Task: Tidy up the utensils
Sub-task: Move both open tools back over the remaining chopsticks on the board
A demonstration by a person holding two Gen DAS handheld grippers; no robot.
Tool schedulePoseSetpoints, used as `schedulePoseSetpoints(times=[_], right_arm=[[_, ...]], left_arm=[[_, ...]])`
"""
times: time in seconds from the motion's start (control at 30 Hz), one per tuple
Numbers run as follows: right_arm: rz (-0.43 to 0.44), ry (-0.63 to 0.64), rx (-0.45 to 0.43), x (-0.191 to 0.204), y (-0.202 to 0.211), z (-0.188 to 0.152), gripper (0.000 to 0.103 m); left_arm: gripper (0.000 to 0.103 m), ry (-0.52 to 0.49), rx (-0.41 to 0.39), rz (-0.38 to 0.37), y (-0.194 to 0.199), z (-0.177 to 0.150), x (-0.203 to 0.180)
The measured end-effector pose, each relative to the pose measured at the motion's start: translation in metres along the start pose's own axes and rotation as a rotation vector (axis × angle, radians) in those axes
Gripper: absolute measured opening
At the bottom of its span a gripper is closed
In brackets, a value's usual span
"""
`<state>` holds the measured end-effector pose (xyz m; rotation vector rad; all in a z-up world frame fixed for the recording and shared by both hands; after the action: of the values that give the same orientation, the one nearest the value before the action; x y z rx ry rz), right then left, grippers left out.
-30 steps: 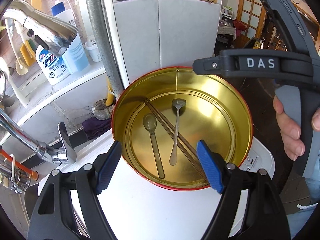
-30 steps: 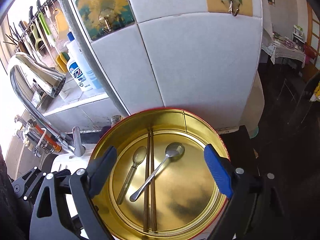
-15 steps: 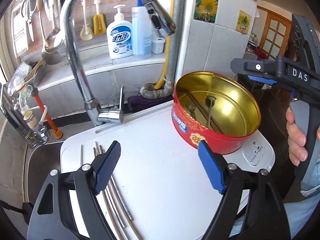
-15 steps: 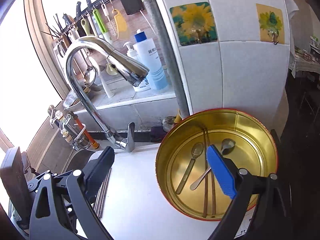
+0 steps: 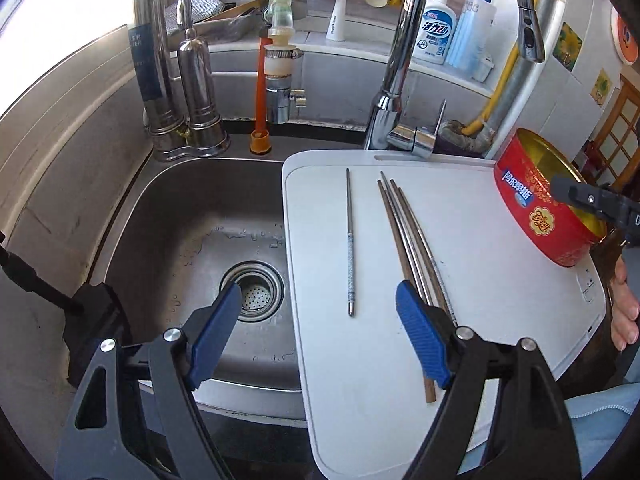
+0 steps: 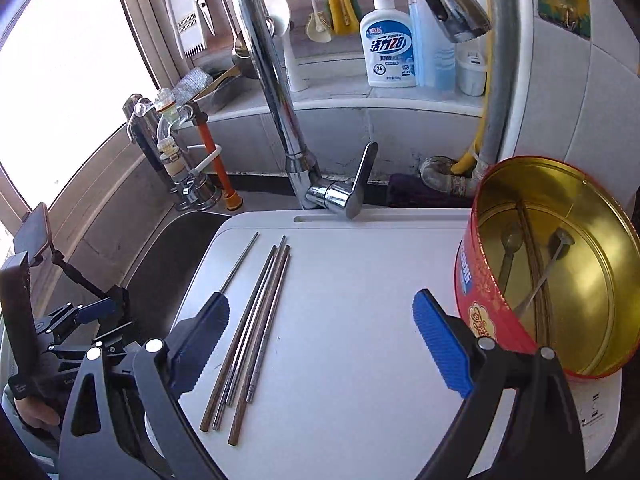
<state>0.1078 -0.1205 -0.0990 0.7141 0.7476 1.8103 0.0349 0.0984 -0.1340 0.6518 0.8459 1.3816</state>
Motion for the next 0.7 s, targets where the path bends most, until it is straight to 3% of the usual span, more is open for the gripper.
schedulePoseSetpoints(times=[0.23,0.33,0.4,0.43,0.47,0.53,0.7], right_arm=[[-0.095,0.103,0.06,0.032,-0.048,-0.029,0.094],[-0.116,0.112,0.094,0.039,-0.063,-0.036,0.094],[-0.143,0.126,0.117,0.041,-0.072,-0.04,0.088],[-0.167,0.138,0.131,0.042,-0.076,-0.043,0.08],[-0.188,0.146,0.15,0.041,-0.081,-0.045,0.076],[-0.206,0.137,0.179,0.038,-0.089,-0.05,0.075],[-0.221,0.131,0.202,0.036,-0.098,-0.051,0.075]], left_arm=[[0.078,-0.127,0.014,-0.051,-0.025,-0.007,-0.002],[0.078,-0.173,0.014,-0.109,-0.034,-0.006,-0.012],[0.078,-0.207,0.012,-0.133,-0.042,-0.005,-0.017],[0.077,-0.224,0.015,-0.132,-0.046,-0.005,-0.019],[0.07,-0.238,0.019,-0.134,-0.05,-0.005,-0.02],[0.064,-0.257,0.033,-0.153,-0.057,-0.005,-0.024],[0.064,-0.267,0.036,-0.161,-0.071,0.003,-0.026]])
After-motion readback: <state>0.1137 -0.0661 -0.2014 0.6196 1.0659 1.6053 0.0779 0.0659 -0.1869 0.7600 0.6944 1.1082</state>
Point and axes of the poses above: each gripper's, at about its wrist camera, not at the fingertips, and y roughly against the way its jaws point, x to its left, z to its top, the point moved 9 cm from there along -y, roughly the way its jaws point, and after that the axes turned 2 degrees about -z, right-handed, at the moved point
